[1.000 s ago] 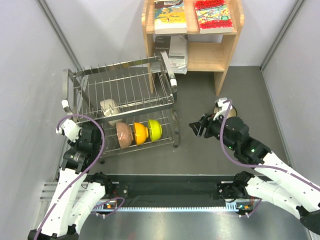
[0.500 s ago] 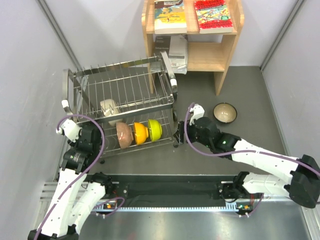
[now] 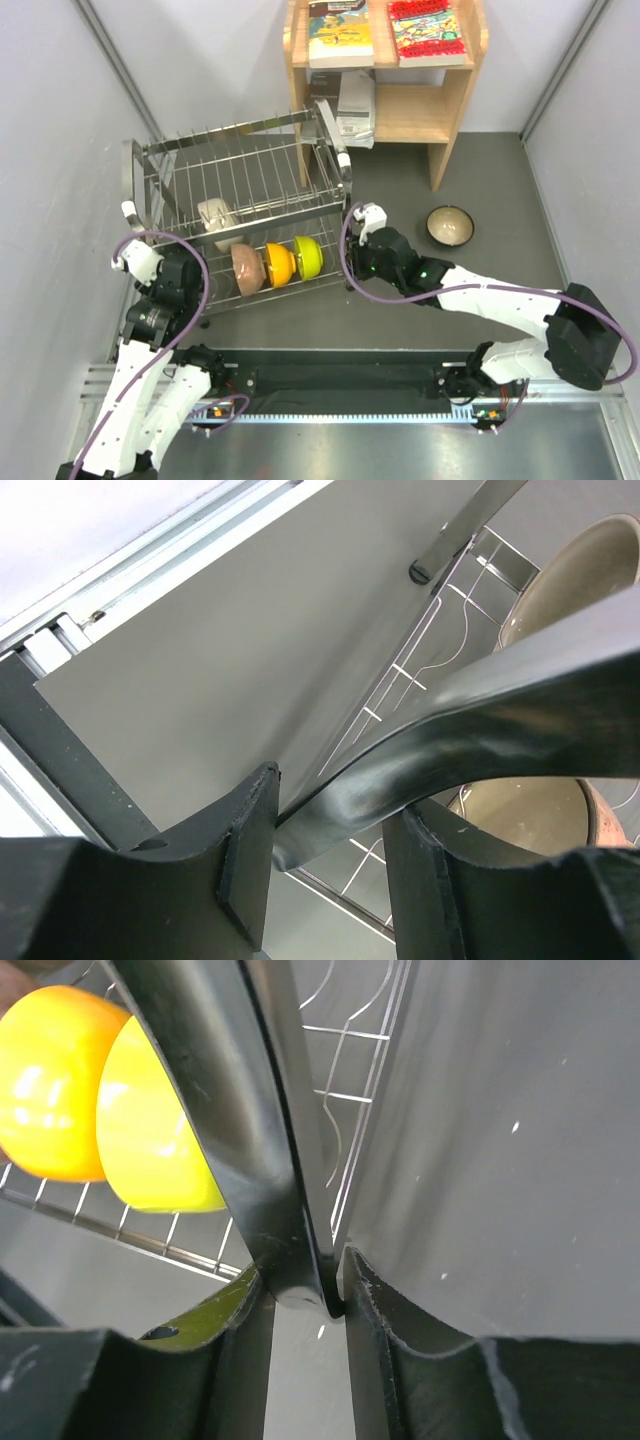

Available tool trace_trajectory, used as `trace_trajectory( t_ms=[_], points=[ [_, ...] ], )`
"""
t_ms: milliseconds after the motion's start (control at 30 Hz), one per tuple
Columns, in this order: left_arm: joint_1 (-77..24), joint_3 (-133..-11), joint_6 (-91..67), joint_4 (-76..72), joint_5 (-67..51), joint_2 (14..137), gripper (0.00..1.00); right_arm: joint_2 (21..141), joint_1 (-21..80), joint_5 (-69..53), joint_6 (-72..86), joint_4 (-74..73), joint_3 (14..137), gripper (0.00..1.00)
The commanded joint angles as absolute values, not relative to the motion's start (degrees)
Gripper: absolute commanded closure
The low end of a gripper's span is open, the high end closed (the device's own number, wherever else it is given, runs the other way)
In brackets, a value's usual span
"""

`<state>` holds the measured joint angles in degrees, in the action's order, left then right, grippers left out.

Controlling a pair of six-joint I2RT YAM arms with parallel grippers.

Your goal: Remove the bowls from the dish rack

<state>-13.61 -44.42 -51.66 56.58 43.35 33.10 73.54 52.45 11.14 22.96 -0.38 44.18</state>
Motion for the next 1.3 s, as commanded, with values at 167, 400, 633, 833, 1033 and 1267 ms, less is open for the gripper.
trace_trajectory(
  t_ms=[167, 400, 633, 833, 1033, 1267],
  points=[
    [-13.1, -45.7, -52.4, 50.7, 51.9, 34.8, 1.00, 82.0, 52.4, 14.7, 21.4, 6.3, 53.1, 0.98],
    [-13.1, -44.4, -50.0, 44.6, 50.8, 38.3, 1.00, 86.5, 51.2, 13.9, 21.0, 8.3, 56.1, 0.98],
    [-13.1, -44.6, -46.6, 38.7, 47.6, 43.7, 1.00, 90.2, 49.5, 12.5, 20.1, 9.6, 58.7, 0.98],
    [-13.1, -44.2, -43.7, 34.4, 42.7, 48.5, 1.00, 91.8, 48.0, 10.7, 19.5, 10.7, 59.6, 0.97],
    [-13.0, -44.7, -41.0, 31.7, 42.6, 51.0, 1.00, 94.1, 46.3, 9.8, 18.2, 10.5, 62.2, 0.97],
    [-13.1, -47.9, -39.9, 34.3, 38.5, 51.1, 0.71, 91.1, 45.2, 6.9, 18.7, 11.2, 60.1, 0.55]
  ],
)
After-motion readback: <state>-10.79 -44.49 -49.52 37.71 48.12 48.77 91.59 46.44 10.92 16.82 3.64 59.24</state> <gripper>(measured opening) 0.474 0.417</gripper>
